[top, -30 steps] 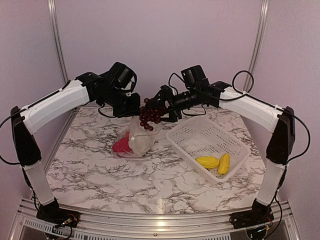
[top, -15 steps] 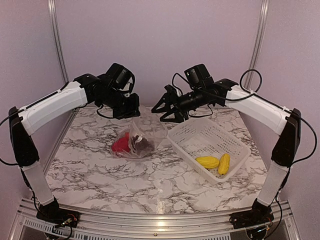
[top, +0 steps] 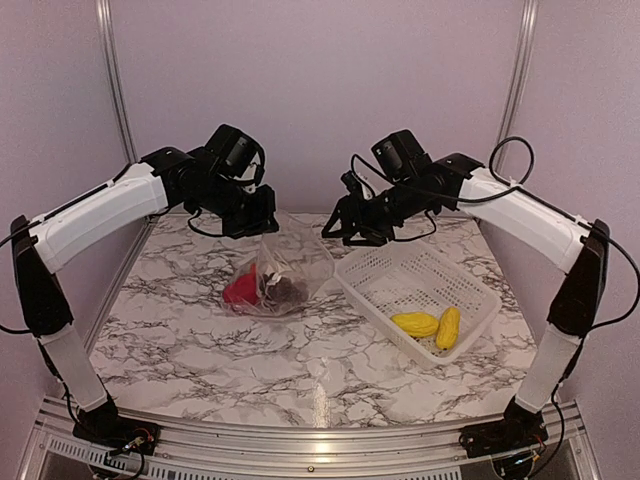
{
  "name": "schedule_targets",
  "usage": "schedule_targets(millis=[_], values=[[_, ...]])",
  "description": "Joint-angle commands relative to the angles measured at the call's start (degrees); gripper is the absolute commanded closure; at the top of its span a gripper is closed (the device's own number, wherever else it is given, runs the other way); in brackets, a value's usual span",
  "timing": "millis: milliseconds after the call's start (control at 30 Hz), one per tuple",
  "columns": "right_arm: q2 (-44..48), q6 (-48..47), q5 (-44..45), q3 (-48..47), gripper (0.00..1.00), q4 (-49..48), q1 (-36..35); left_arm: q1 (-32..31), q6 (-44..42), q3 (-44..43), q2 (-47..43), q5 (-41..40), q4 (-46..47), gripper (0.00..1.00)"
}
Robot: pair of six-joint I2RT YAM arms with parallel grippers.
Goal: Place the food in the zip-top bag and seal the zipper
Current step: Place the fake fruit in the zipper food storage bag, then adjust the zipper food storage bag at the center of the board.
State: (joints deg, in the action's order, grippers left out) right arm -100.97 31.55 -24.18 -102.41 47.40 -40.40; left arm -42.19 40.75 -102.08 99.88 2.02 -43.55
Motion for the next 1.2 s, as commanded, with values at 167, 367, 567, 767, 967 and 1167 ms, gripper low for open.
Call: schedule_targets(millis=[167,367,567,767,967,1167], values=[[-5.05,-3.94,7.08,3.02,0.52,-0.29,-3.11,0.36,-0.25,1.54,-3.71,2.87,1.26,1.00],[-6.51,-2.42,4.50,-0.12,1.00,-1.52,-3.48,0.36,-1.53,2.92,-4.38,2.75,0.74,0.89],[-6.30,-1.22,5.67,-11.34,1.00,1.37,-3.60,0.23,-4.36,5.56,-4.01,0.41,-3.11,0.81],[-7.81,-1.45,3.24,-9.80,1.00,0.95,-3.64,-0.23,-5.84,3.30,-5.17,-5.88,-5.86,0.90],[-8.13,-1.45,2.31,-10.89,0.97,0.48,-3.52,-0.43,-8.72,-1.22,-4.76,-11.04,-8.54,1.00],[-7.34,-2.33,1.06,-16.33,0.72,3.37,-2.80,-0.43,-9.05,-2.52,-2.93,-10.32,-8.77,1.00]])
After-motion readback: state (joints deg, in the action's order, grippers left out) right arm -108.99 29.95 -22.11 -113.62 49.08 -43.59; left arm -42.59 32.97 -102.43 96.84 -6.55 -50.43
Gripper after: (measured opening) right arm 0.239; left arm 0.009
